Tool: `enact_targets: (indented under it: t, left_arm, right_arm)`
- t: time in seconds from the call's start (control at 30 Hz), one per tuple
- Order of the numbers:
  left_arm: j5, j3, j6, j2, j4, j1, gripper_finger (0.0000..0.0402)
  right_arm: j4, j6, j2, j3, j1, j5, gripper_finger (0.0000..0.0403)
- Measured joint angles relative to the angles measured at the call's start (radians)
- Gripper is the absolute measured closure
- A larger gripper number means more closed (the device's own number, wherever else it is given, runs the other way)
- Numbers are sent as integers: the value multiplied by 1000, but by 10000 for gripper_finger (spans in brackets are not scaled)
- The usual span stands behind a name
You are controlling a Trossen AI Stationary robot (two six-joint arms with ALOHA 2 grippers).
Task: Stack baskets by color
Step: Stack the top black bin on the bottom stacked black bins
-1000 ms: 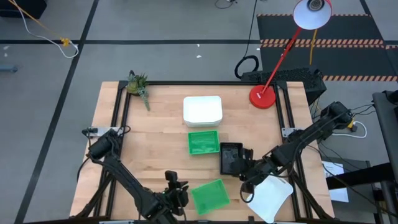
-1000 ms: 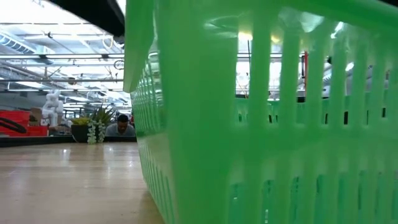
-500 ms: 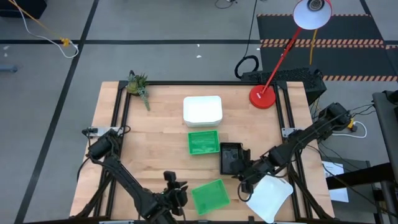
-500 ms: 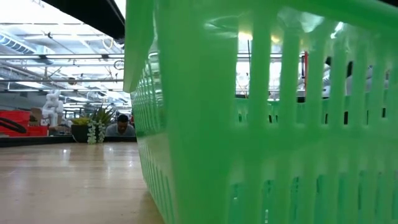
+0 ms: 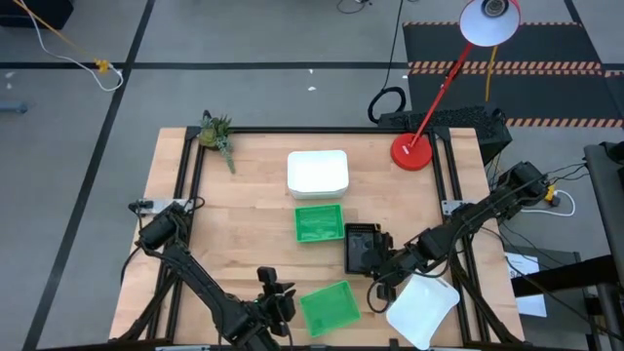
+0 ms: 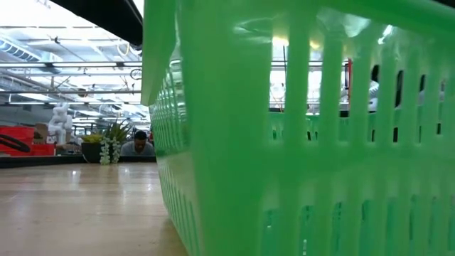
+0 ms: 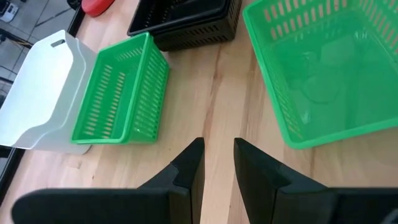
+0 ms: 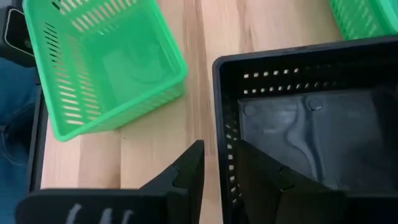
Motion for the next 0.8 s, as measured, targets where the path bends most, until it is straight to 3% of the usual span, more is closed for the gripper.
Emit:
enact_targets:
  t: [0.8]
  left_arm:
    - [1, 0, -5, 0, 0, 0, 316]
  right_arm:
    - [-68, 75, 0, 0, 40, -72, 318]
